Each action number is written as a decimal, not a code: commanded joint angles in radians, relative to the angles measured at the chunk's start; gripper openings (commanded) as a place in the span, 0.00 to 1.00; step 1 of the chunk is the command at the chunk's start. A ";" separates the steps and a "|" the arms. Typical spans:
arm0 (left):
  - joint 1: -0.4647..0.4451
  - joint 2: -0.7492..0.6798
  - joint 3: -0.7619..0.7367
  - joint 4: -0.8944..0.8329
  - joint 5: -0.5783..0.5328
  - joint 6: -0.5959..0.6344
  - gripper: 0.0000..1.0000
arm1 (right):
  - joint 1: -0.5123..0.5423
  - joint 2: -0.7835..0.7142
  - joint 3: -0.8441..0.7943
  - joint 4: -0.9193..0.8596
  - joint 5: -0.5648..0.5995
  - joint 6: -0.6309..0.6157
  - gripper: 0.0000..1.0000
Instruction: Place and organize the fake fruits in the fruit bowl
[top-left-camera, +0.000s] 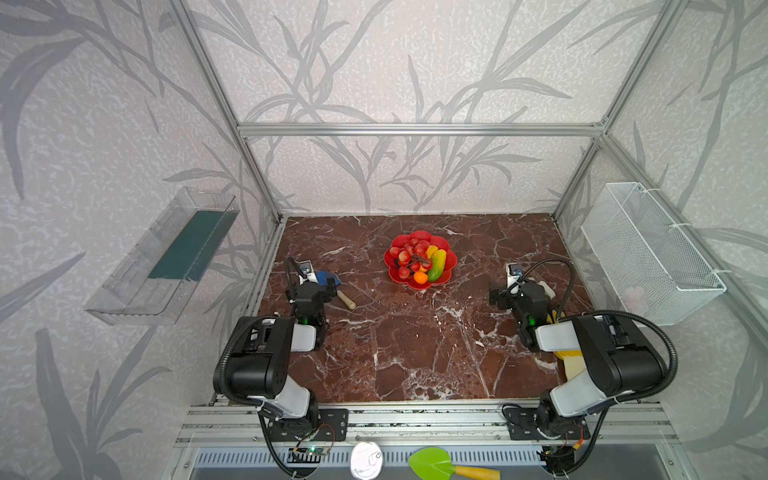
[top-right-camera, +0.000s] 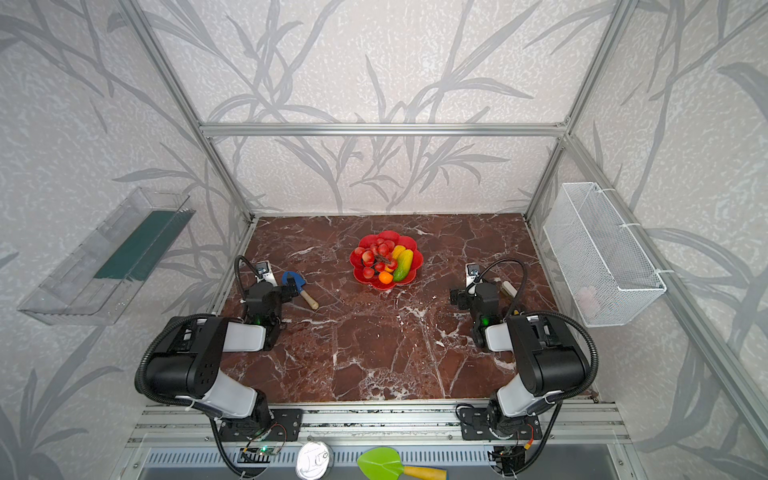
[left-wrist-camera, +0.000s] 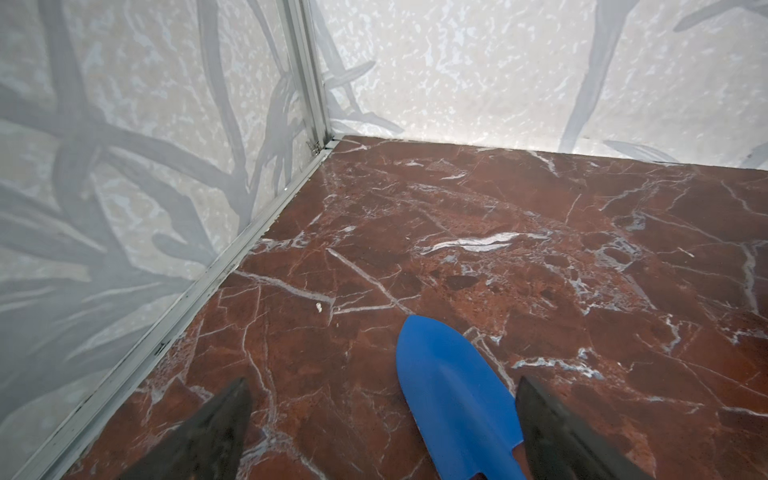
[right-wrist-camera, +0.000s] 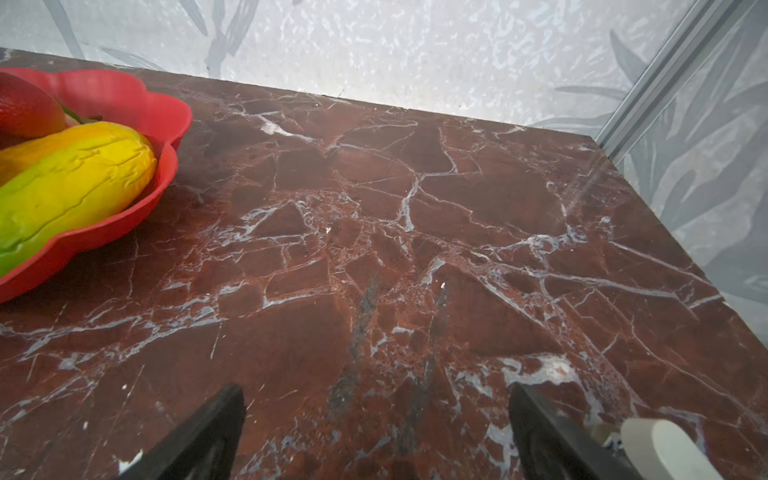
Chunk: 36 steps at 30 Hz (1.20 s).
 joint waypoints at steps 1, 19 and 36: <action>0.005 0.008 -0.002 0.009 -0.036 -0.017 0.99 | 0.005 0.009 -0.008 0.090 -0.060 -0.035 0.99; 0.005 0.012 -0.001 0.018 -0.033 -0.009 0.99 | -0.018 0.004 -0.023 0.108 0.027 0.031 0.99; 0.004 0.012 -0.001 0.017 -0.032 -0.008 0.99 | -0.028 0.005 0.026 0.023 -0.136 -0.013 0.99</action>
